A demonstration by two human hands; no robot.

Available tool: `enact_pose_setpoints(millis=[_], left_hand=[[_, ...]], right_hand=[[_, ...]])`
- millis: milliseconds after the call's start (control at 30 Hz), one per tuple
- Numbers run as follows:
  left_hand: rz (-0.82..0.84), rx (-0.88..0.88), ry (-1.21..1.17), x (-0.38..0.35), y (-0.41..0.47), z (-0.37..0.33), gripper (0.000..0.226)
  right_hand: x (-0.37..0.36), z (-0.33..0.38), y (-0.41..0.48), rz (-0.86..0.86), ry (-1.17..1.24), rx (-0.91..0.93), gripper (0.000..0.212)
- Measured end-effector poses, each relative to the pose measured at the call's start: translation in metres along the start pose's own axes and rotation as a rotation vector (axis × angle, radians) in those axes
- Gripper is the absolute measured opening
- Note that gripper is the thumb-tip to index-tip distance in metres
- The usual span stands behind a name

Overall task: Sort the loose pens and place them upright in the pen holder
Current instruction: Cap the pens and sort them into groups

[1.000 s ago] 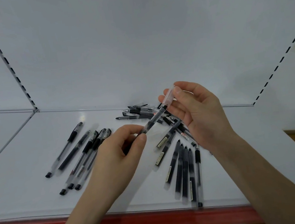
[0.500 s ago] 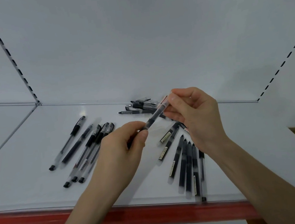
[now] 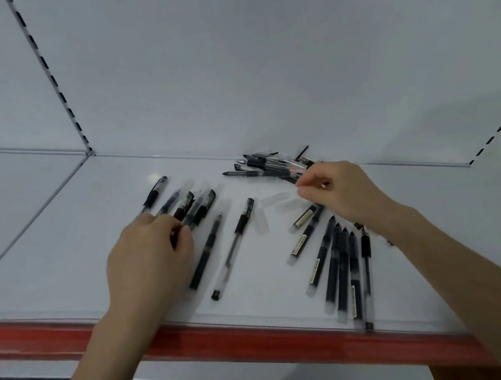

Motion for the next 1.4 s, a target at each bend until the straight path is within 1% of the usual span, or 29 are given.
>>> enact_pose_setpoints(millis=[167, 267, 367, 433, 500, 600, 733, 867, 900, 1000, 1100, 1167, 1300, 1400], left_hand=[[0.019, -0.013, 0.045, -0.004, 0.000, 0.005, 0.019], [0.016, -0.059, 0.067, -0.005, 0.000, 0.003, 0.022], [0.011, -0.161, 0.026, -0.009, -0.001, -0.006, 0.017], [0.025, -0.241, -0.012, -0.015, -0.004, -0.017, 0.013], [0.087, -0.290, -0.066, -0.023, -0.006, -0.030, 0.018], [0.282, -0.297, -0.161, -0.046, -0.003, -0.054, 0.020], [0.482, -0.332, -0.081, -0.086, 0.011, -0.087, 0.023], [0.564, -0.378, 0.049, -0.118, 0.024, -0.107, 0.028], [0.583, -0.387, 0.081, -0.124, 0.027, -0.111, 0.028], [0.626, -0.369, 0.138, -0.132, 0.033, -0.117, 0.030], [0.653, -0.362, 0.155, -0.132, 0.036, -0.117, 0.028], [0.658, -0.384, 0.186, -0.129, 0.036, -0.118, 0.025], [0.631, -0.400, 0.270, -0.123, 0.032, -0.115, 0.013], [0.580, -0.377, 0.302, -0.113, 0.035, -0.106, 0.018]], right_hand=[[-0.012, 0.007, 0.004, 0.131, -0.161, 0.162, 0.016], [-0.014, 0.010, 0.005, 0.187, -0.196, 0.169, 0.016], [-0.016, 0.010, 0.007, 0.247, -0.259, 0.189, 0.019], [-0.009, 0.010, 0.006, 0.166, -0.159, 0.169, 0.016], [0.007, 0.003, 0.004, 0.011, -0.012, 0.072, 0.009], [0.032, -0.017, -0.004, -0.158, 0.128, -0.083, 0.006], [0.051, -0.045, -0.023, -0.277, 0.305, -0.228, 0.009], [0.056, -0.062, -0.042, -0.295, 0.346, -0.296, 0.007], [0.056, -0.064, -0.046, -0.291, 0.369, -0.311, 0.010], [0.056, -0.068, -0.055, -0.262, 0.456, -0.345, 0.013], [0.056, -0.067, -0.061, -0.209, 0.523, -0.331, 0.015], [0.055, -0.065, -0.060, -0.185, 0.525, -0.324, 0.018], [0.053, -0.057, -0.053, -0.174, 0.533, -0.323, 0.018], [0.053, -0.050, -0.049, -0.154, 0.543, -0.311, 0.019]])
Point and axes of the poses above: each hand's wrist, its own y-axis towards the middle knuckle, its own x-axis out of the back of the hand, z = x × y, the point moved 4 cm from there along y, towards the middle knuckle, and after that the axes turned 15 degrees about -y, right-handed, at the moved point
